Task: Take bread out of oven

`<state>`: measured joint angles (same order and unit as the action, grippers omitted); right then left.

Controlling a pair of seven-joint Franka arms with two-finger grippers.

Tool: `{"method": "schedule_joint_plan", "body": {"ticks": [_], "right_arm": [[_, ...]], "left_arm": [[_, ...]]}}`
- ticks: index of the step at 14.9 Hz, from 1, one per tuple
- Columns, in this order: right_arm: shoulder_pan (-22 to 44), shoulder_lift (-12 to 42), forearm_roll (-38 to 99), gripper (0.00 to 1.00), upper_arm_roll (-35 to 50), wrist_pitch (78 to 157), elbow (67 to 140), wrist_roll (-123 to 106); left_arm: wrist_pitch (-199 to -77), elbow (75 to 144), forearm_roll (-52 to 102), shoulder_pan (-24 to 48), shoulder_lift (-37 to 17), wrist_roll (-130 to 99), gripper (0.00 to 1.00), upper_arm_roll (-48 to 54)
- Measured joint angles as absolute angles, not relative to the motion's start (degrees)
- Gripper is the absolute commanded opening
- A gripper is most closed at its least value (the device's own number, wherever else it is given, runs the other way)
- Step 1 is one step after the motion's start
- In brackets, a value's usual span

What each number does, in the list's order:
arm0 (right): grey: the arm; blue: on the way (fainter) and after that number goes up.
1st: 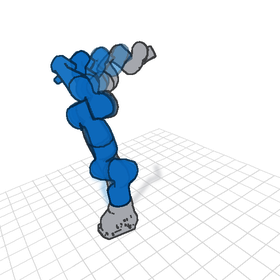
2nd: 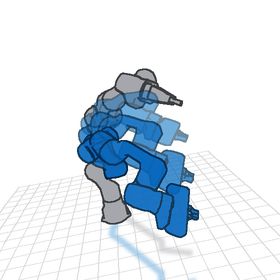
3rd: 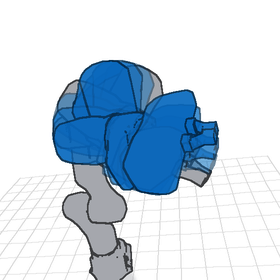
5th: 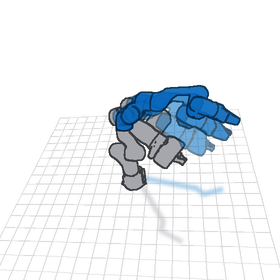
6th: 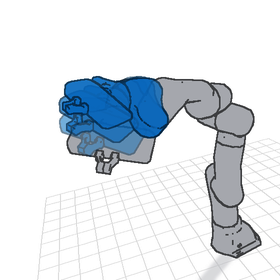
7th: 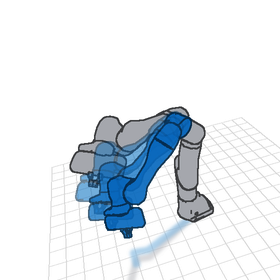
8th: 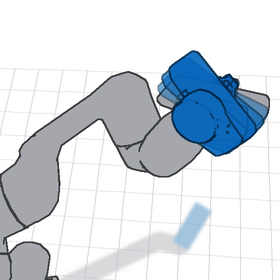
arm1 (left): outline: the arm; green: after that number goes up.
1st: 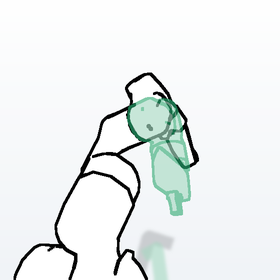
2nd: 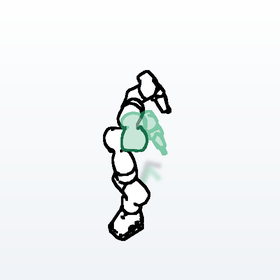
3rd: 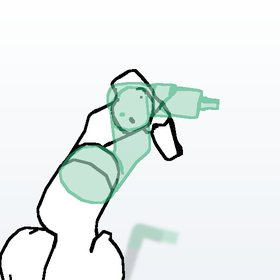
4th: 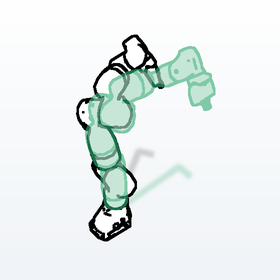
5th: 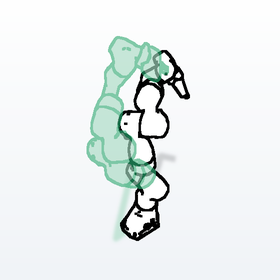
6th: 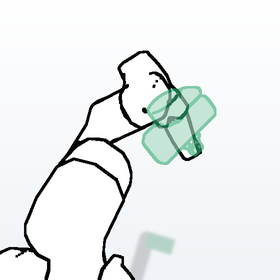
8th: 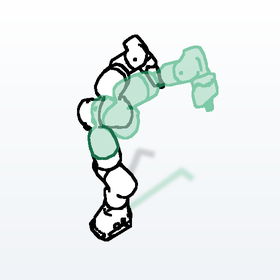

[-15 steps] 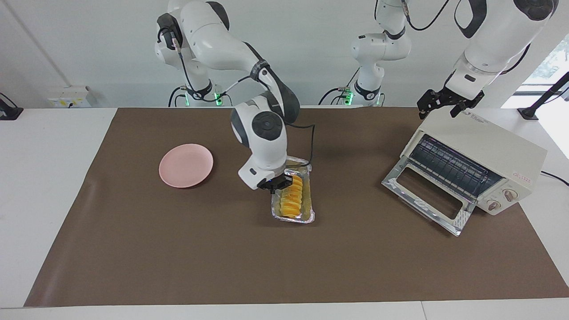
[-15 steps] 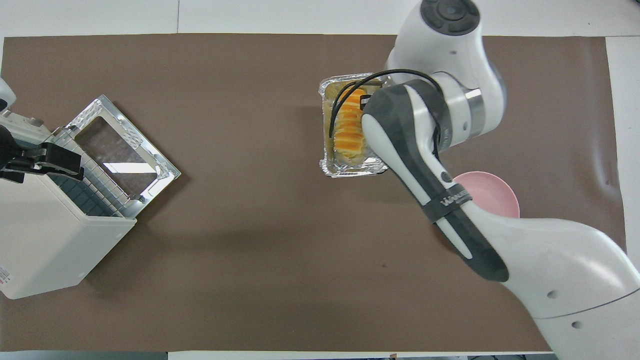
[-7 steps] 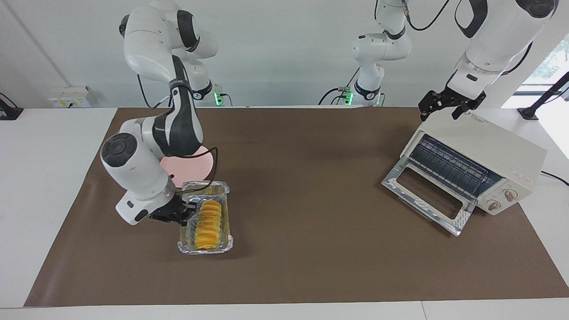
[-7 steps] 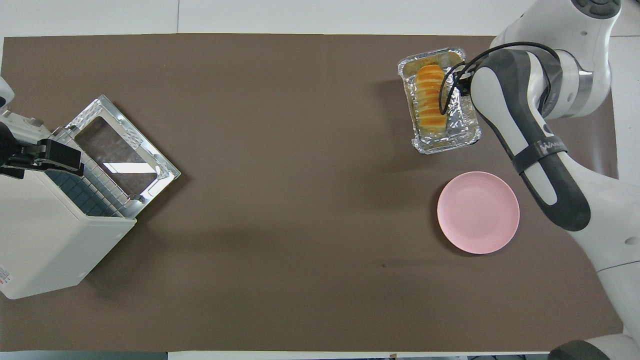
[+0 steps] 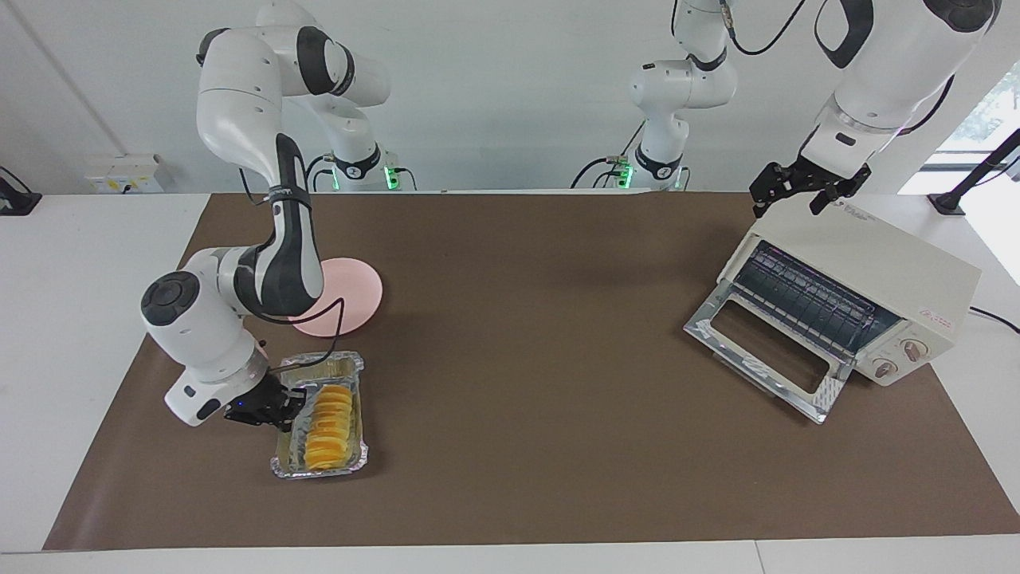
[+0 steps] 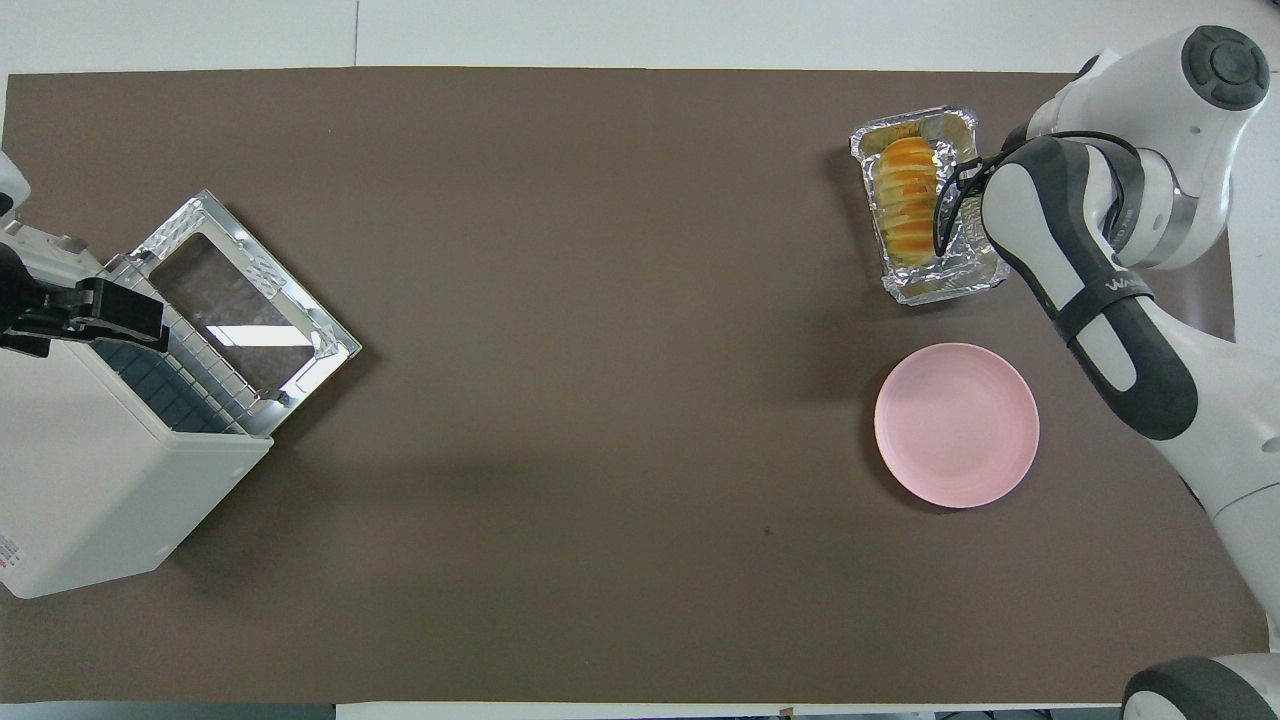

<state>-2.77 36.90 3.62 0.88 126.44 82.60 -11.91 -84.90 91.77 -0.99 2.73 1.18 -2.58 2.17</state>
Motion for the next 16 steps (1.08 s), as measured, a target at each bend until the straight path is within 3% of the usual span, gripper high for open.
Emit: {"method": "schedule_joint_plan", "body": {"ticks": [1,3,9,16], "right_arm": [[-3.0,36.9,3.6,1.0,0.9,127.3,83.5,-12.3],[-3.2,36.7,3.6,1.0,0.9,126.4,84.0,-12.6],[-2.2,32.7,0.4,1.0,1.0,112.0,80.5,-12.3],[2.2,33.8,-2.8,1.0,1.0,116.0,80.2,-3.8]], "left_arm": [[-84.9,91.8,-1.0,2.7,1.2,-2.6,1.0,2.2],[-84.9,91.8,-1.0,2.7,1.2,-2.6,1.0,2.1],[-84.9,91.8,-1.0,2.6,1.3,-2.6,1.0,2.0],[-84.9,91.8,-1.0,2.6,1.3,-2.6,1.0,2.0]]}}
